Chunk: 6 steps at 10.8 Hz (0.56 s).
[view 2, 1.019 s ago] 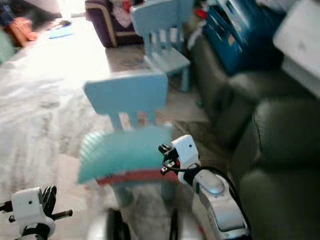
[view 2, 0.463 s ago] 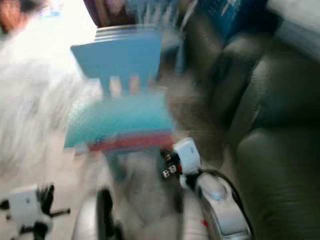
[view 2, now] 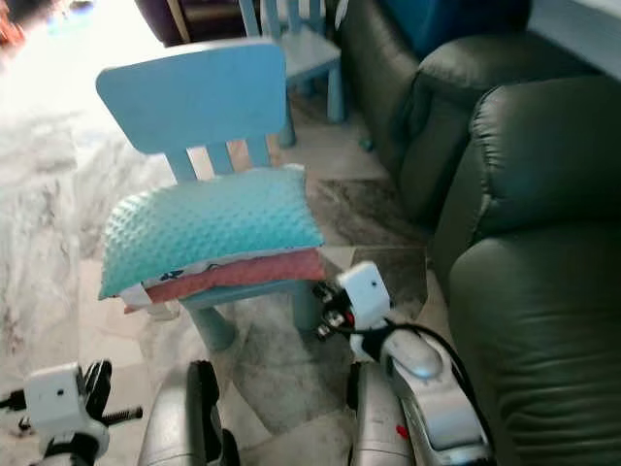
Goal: Move the pillow to the sofa
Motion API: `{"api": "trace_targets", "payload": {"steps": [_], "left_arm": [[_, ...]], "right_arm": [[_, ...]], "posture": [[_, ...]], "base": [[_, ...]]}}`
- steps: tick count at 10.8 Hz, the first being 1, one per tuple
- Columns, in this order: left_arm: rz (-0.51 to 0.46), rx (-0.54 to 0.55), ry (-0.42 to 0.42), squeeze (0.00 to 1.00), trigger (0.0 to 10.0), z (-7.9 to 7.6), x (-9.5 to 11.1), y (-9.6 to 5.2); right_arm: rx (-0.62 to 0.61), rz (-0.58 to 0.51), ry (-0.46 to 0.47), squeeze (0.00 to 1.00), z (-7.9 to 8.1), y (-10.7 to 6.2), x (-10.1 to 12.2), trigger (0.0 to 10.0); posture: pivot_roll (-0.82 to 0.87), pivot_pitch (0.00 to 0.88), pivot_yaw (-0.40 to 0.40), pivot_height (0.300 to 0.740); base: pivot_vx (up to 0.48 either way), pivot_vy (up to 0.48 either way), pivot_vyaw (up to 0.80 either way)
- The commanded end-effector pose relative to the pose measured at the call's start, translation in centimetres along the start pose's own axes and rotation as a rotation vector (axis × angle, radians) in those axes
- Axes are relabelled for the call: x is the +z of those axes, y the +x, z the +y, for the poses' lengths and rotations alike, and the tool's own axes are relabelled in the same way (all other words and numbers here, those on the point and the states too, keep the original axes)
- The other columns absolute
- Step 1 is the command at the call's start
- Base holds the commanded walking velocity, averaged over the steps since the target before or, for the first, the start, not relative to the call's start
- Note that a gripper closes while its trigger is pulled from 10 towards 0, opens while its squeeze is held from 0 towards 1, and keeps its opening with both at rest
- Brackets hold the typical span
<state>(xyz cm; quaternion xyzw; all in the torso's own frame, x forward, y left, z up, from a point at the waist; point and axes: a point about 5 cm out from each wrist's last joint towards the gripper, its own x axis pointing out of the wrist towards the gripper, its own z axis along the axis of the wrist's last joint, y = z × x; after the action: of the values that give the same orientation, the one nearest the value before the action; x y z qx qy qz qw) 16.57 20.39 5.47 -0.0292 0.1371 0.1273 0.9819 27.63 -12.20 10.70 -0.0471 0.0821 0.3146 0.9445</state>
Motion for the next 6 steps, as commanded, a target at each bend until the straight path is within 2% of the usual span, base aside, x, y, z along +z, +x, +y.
{"api": "trace_targets", "payload": {"steps": [1, 6], "left_arm": [[0.025, 0.019, 0.015, 0.0, 10.0, 0.6, -0.5, -0.3], [0.011, 0.034, 0.015, 0.0, 10.0, 0.7, -0.2, 0.0]], "right_arm": [[0.019, 0.002, 0.007, 0.0, 0.5, 0.0, -0.1, 10.0], [0.054, -0.056, -0.041, 0.0, 1.1, 0.9, 1.2, 10.0]], "posture": [[-0.14, 0.233, 0.057, 0.565], [-0.14, 0.229, 0.059, 0.565]], "base": [[0.0, 0.0, 0.0], [0.0, 0.0, 0.0]]}}
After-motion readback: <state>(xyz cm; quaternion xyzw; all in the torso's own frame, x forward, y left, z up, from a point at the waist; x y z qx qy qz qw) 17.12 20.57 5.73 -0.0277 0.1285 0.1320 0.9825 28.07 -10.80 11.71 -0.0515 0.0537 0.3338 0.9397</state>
